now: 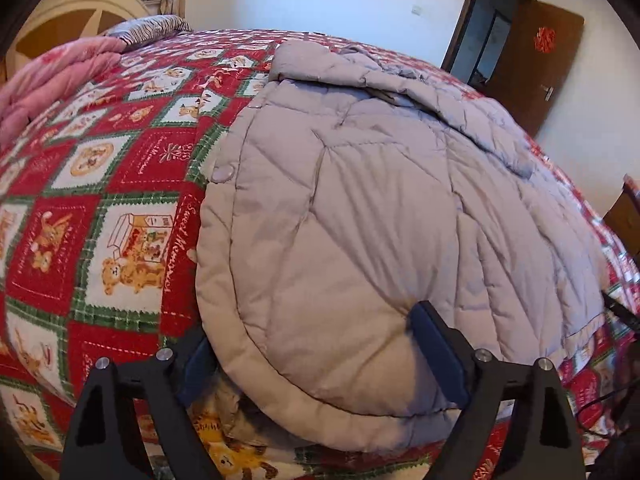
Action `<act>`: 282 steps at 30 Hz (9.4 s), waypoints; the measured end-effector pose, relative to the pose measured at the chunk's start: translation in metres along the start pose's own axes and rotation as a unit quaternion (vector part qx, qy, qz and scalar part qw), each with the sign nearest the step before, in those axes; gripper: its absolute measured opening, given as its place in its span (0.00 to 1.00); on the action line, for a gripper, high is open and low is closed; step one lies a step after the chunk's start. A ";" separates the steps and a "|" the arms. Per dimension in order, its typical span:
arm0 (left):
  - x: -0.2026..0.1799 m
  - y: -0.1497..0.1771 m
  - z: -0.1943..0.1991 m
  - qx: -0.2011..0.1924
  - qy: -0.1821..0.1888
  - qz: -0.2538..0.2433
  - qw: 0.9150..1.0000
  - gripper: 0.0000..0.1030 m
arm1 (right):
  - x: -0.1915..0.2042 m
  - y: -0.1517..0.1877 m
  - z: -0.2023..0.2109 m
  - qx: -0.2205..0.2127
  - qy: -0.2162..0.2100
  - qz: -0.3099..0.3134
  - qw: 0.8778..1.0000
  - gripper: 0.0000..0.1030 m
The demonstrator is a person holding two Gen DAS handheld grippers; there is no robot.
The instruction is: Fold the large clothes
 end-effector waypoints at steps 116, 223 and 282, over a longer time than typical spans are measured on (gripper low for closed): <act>0.073 -0.266 -0.150 -0.048 -0.136 0.168 0.975 0.99 | 0.211 -0.286 -0.189 -0.058 0.003 0.116 0.992 0.59; 0.055 -0.260 -0.151 -0.044 -0.159 0.116 0.979 0.99 | 0.274 -0.286 -0.237 0.021 0.102 0.170 0.980 1.00; 0.078 -0.122 -0.034 -0.109 -0.020 0.286 0.952 0.57 | 0.240 -0.127 -0.121 -0.065 0.092 0.209 0.971 1.00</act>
Point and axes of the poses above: each gripper's, at about its wrist camera, not at the fingertips, and z roughly against the way its jaws point, x to its left, y to its underside, the point moved 1 cm from there along -z, roughly the way its jaws point, and after that the axes turned 5 degrees about x, right-handed, at the moved point
